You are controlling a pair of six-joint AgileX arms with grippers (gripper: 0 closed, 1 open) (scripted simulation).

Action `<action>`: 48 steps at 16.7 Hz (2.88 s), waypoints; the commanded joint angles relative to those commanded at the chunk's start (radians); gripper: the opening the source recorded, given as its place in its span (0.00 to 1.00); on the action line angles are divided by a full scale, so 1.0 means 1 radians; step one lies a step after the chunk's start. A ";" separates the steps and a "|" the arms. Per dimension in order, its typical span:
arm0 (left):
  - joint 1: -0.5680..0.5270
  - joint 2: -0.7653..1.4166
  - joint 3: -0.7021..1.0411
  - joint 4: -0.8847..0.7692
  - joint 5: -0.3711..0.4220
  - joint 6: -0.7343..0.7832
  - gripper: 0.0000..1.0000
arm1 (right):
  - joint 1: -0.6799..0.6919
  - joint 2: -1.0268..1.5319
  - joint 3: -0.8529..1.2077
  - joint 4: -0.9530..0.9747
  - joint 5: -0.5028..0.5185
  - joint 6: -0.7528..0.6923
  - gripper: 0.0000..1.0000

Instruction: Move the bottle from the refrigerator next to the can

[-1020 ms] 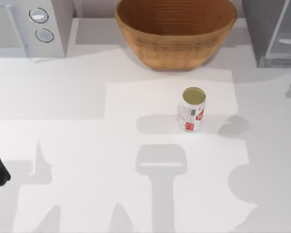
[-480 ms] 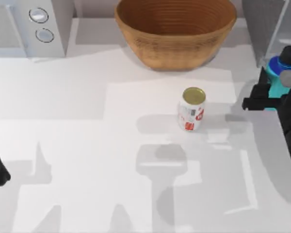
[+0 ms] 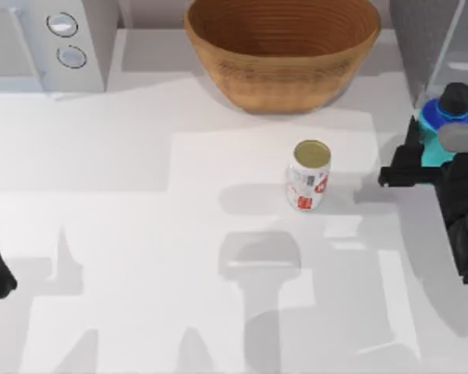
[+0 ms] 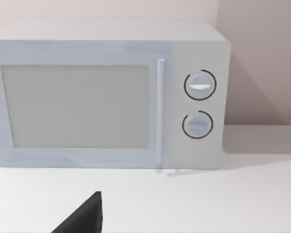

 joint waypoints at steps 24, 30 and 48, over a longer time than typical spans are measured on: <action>0.000 0.000 0.000 0.000 0.000 0.000 1.00 | 0.003 0.002 -0.003 0.002 0.003 -0.002 1.00; 0.000 0.000 0.000 0.000 0.000 0.000 1.00 | 0.016 -0.008 -0.037 0.026 0.016 -0.001 1.00; 0.000 0.000 0.000 0.000 0.000 0.000 1.00 | -0.028 -0.478 -0.169 -0.263 -0.048 -0.002 1.00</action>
